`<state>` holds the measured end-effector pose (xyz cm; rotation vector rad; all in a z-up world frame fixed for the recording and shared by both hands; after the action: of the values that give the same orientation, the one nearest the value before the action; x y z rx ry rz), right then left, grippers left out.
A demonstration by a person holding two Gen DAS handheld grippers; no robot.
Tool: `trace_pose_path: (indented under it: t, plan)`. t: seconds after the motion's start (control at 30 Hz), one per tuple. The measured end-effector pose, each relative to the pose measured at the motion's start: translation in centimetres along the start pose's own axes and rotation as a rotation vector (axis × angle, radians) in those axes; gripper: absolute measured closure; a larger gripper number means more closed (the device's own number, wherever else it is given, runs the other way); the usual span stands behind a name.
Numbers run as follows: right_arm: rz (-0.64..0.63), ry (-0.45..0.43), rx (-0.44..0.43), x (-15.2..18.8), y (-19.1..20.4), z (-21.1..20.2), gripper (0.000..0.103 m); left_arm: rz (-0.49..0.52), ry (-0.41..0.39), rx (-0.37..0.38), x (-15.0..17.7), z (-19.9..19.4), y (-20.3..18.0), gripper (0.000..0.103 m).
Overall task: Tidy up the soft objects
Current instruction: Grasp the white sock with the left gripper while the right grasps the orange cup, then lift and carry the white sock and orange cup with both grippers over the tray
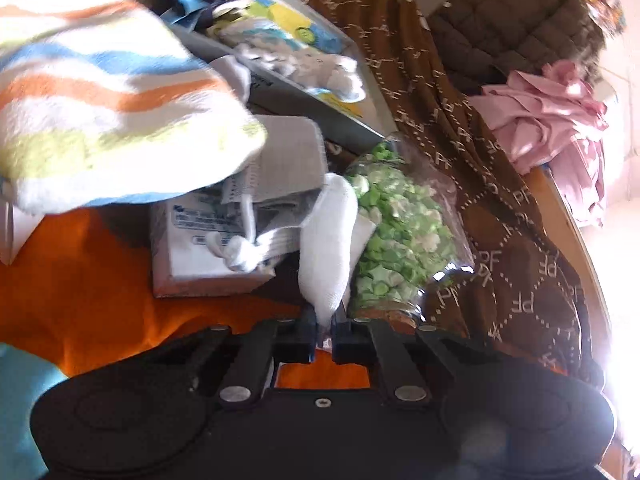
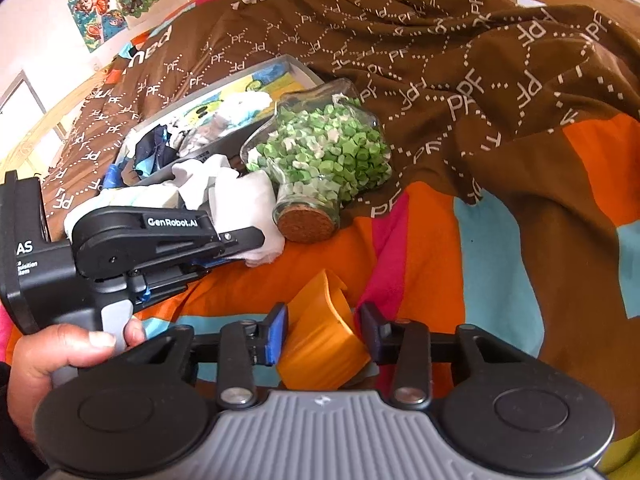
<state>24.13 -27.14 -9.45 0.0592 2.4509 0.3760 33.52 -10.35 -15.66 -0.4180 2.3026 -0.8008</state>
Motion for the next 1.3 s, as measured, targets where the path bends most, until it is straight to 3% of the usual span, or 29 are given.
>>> trace_pose_path:
  t: [0.2, 0.53, 0.73, 0.77, 0.83, 0.9, 0.93, 1.27, 1.3]
  plan:
    - [-0.062, -0.027, 0.000, 0.1, 0.9, -0.7, 0.076, 0.072, 0.013, 0.002, 0.2, -1.6, -1.1, 0.097]
    - [-0.150, 0.055, 0.019, 1.3, 2.2, 0.1, 0.081, 0.125, 0.041, -0.042, 1.0, -5.0, -0.4, 0.097]
    - [-0.175, 0.033, 0.037, 1.6, 2.6, -0.4, 0.085, 0.135, 0.060, -0.069, 2.2, -6.9, 0.6, 0.097]
    - [-0.177, 0.026, 0.046, 1.5, 2.6, -0.5, 0.084, 0.135, 0.060, -0.069, 2.3, -7.2, 0.7, 0.097]
    - [-0.172, 0.012, 0.068, 1.3, 2.4, -0.7, 0.068, 0.133, 0.056, -0.065, 2.5, -7.8, 0.7, 0.097]
    - [-0.170, 0.017, 0.078, 1.3, 2.3, -0.6, 0.042, 0.137, 0.052, -0.063, 2.7, -8.4, 0.7, 0.097]
    - [-0.170, 0.019, 0.084, 1.3, 2.2, -0.6, 0.040, 0.140, 0.050, -0.062, 2.8, -8.6, 0.7, 0.097]
    - [-0.165, 0.192, 0.127, 2.3, 1.8, 2.9, 0.036, 0.147, 0.044, -0.055, 2.9, -9.4, 0.7, 0.097]
    - [-0.166, 0.193, 0.133, 2.3, 1.8, 2.9, 0.040, 0.145, 0.044, -0.056, 2.9, -9.4, 0.9, 0.097]
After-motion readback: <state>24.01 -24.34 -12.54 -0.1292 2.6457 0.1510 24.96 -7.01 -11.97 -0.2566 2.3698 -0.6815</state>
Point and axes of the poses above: each gripper's, at about its wrist camera, not at the fingertips, and z roughly the way its jaws point, y to its left, x to its underside, the point moved 7 cm from there along z, roughly the way its jaws point, and after that the axes turned 3 degrees about z, right-handed, at the moved point
